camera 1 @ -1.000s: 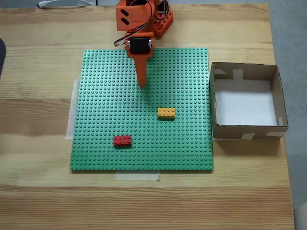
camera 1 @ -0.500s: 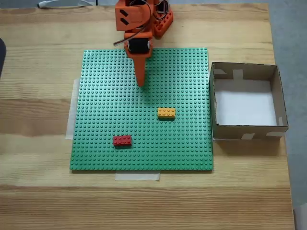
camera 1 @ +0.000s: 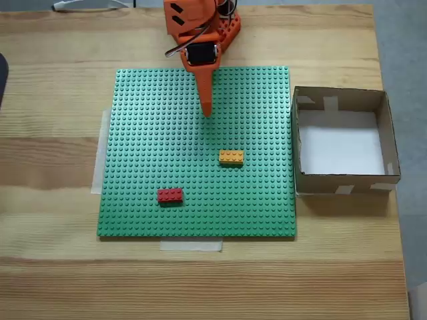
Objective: Pick the yellow lego block and put it in the box.
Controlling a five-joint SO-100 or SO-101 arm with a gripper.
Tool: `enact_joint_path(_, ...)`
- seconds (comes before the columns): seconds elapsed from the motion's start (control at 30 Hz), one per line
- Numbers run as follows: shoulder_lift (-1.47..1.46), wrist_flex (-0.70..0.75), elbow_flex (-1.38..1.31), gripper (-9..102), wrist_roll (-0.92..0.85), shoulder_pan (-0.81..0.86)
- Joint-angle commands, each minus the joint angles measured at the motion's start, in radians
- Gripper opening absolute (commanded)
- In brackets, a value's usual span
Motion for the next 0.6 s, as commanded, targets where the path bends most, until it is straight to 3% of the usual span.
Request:
enact_joint_path(0.0,-0.123,-0.041,-0.110,16,-0.006,0.015)
enact_joint_path(0.57,-0.790,0.104,-0.664,18,0.026,0.031)
